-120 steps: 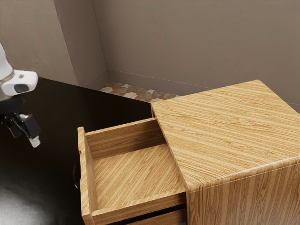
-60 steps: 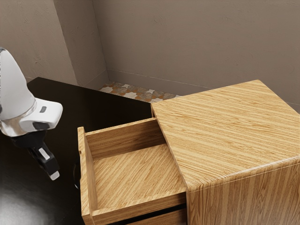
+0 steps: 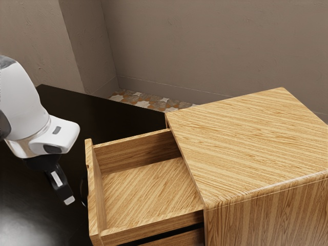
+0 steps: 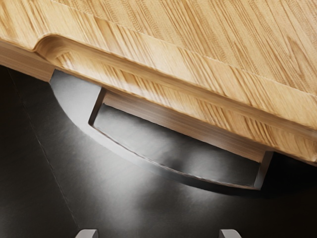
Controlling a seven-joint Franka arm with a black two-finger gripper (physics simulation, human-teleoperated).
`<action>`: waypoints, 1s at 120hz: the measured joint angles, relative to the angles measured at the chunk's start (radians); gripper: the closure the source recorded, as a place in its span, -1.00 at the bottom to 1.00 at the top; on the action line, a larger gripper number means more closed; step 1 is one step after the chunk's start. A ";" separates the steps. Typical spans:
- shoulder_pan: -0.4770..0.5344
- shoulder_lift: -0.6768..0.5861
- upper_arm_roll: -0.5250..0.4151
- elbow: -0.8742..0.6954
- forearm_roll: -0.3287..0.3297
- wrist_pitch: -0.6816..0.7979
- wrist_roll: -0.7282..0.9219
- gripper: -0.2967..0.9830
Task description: Push the drawer handle with one arm to close the drawer
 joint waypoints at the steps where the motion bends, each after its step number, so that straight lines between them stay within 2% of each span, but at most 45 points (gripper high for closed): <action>1: 0.000 -0.003 0.001 -0.001 -0.001 0.003 0.001 0.14; 30: -0.001 -0.052 0.034 -0.062 -0.019 0.113 0.036 0.21; 120: -0.007 0.117 0.042 -0.036 -0.018 0.245 0.090 0.24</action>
